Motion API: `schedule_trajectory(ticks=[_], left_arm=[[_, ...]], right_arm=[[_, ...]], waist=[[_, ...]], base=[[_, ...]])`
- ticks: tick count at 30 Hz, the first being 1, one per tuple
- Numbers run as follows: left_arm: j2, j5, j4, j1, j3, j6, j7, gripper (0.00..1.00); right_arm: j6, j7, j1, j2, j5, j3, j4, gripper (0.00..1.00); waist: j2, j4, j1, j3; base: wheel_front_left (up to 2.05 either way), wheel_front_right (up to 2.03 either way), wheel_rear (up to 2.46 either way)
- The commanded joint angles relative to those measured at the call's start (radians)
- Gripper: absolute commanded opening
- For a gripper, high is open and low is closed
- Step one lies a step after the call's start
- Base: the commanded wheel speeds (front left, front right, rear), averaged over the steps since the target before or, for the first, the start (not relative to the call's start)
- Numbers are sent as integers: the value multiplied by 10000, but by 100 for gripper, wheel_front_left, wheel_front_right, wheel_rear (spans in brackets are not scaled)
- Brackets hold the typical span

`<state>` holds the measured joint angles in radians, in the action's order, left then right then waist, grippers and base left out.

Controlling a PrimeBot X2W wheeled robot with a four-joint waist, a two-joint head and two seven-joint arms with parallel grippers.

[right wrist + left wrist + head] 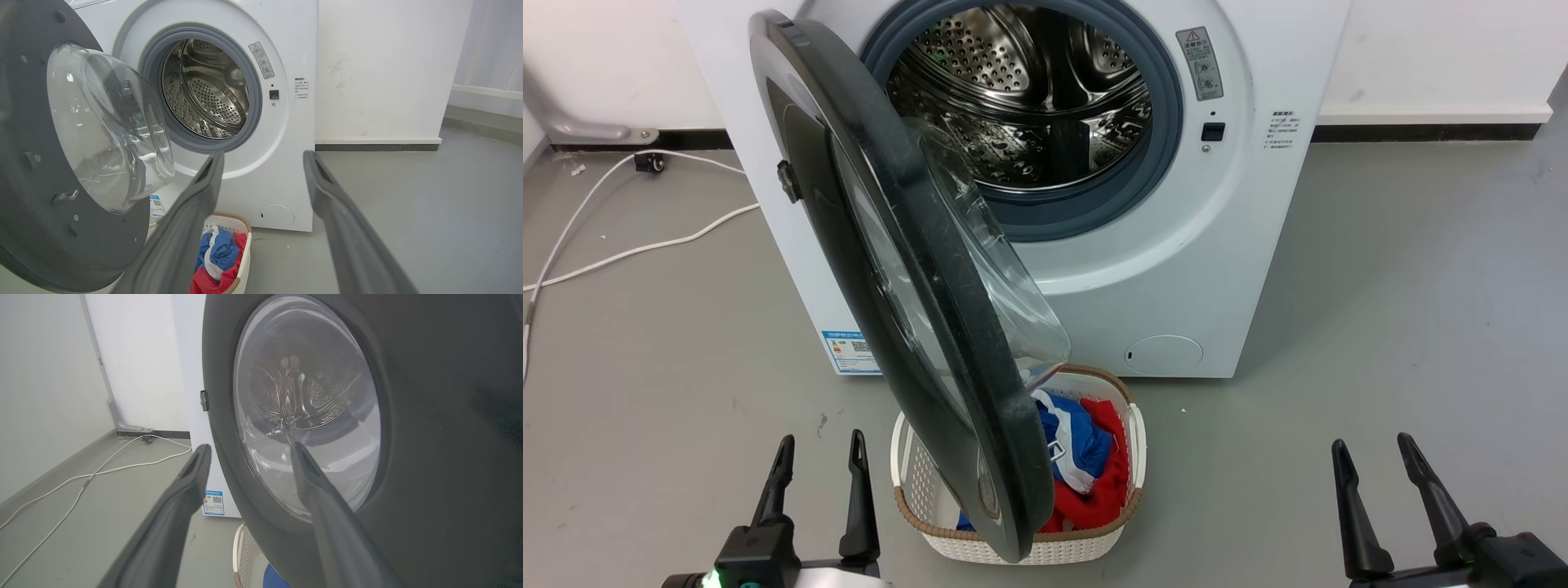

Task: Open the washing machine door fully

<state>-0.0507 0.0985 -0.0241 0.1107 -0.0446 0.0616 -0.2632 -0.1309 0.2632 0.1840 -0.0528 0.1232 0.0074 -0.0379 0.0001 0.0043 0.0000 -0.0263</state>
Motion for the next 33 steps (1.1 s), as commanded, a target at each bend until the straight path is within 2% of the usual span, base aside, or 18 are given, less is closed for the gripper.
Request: schedule_trajectory(ticks=[1,3,4,5,6,7,13,16,22,33], left_arm=[[8,-9,-21,96,29,26,-24,100],[8,-4,-50,94,31,56,-24,100],[10,3,-100,114,28,53,-24,96],[8,-47,-107,106,27,66,-24,43],[8,-97,-104,96,31,83,-24,5],[10,-100,-113,94,30,98,-24,0],[7,-287,219,-179,200,264,-25,0],[10,-434,802,-322,311,350,-24,0],[-41,-905,2259,-676,203,248,-24,0],[-59,-1471,4085,-1504,-1369,24,-23,0]], right_arm=[[2,21,64,45,9,-10,16,100],[2,21,65,44,26,-28,30,100],[2,21,64,44,23,-29,34,100],[2,21,67,44,21,-33,35,100],[2,21,68,44,19,-34,36,100],[2,21,70,44,21,-35,33,100],[2,21,87,45,61,-80,-2,100],[2,21,116,44,136,-100,-21,100],[2,22,104,44,173,-84,-51,100],[2,22,56,43,264,-16,41,100]], waist=[[-1,-6,0,0],[-1,-5,0,-4],[-1,-2,0,-11],[-1,2,0,-15],[-1,5,0,-20],[-1,11,0,-24],[-1,110,0,-37],[-1,165,0,-47],[-1,195,0,2],[-1,281,0,68]], base=[[0,0,0],[0,0,0],[0,0,0],[0,0,0],[0,0,0],[0,0,0],[0,0,0],[0,0,0],[0,0,0],[0,0,0]])
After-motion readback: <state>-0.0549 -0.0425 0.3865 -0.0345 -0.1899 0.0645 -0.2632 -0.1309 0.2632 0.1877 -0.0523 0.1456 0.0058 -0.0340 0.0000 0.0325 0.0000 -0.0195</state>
